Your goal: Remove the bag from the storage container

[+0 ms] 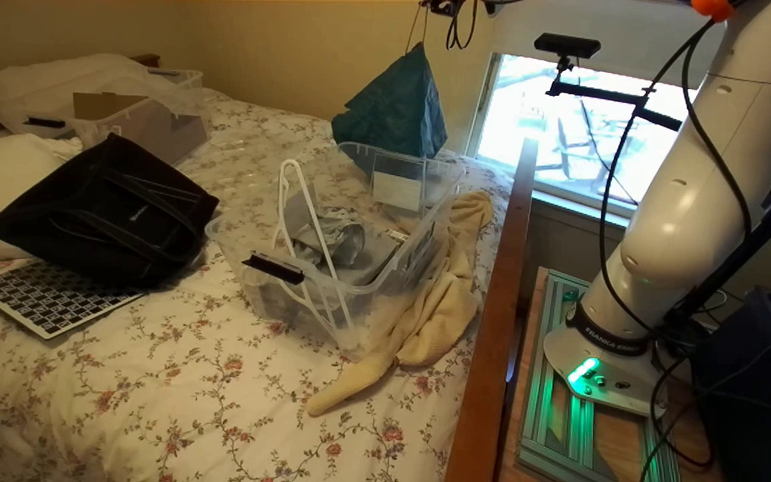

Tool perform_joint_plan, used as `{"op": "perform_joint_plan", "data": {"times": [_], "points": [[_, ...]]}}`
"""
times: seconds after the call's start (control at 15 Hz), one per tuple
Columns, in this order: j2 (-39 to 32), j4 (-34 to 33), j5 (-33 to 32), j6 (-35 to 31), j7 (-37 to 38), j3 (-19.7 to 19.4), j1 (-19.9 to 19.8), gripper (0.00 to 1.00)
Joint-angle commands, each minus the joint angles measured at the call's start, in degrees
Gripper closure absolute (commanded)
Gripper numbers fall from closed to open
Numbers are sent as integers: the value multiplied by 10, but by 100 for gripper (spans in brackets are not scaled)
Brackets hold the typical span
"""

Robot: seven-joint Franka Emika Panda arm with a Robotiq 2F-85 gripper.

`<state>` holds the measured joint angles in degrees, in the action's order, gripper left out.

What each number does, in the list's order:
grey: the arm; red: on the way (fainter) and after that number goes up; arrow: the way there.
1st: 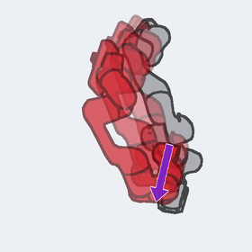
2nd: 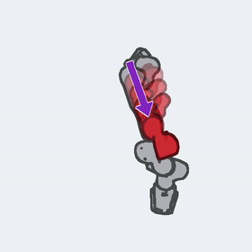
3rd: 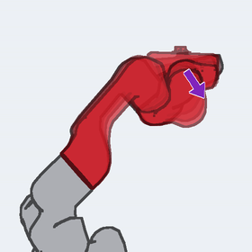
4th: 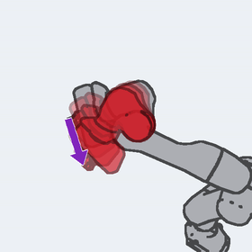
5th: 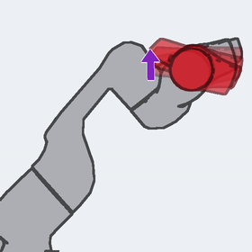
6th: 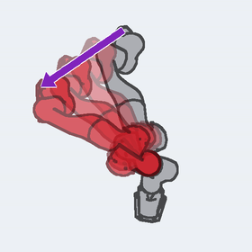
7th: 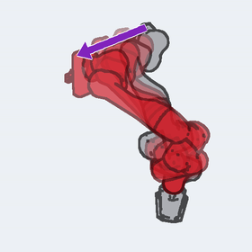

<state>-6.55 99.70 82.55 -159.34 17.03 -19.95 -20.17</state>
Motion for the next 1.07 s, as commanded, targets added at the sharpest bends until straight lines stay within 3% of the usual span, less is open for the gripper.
{"op": "perform_joint_plan", "data": {"times": [0.0,0.2,0.6,1.0], "points": [[46,30,-61,-20,18,4,8,16],[58,63,-156,-14,51,0,10,0],[79,97,-397,15,162,-6,6,0],[107,102,-550,85,209,-1,-1,0]]}}
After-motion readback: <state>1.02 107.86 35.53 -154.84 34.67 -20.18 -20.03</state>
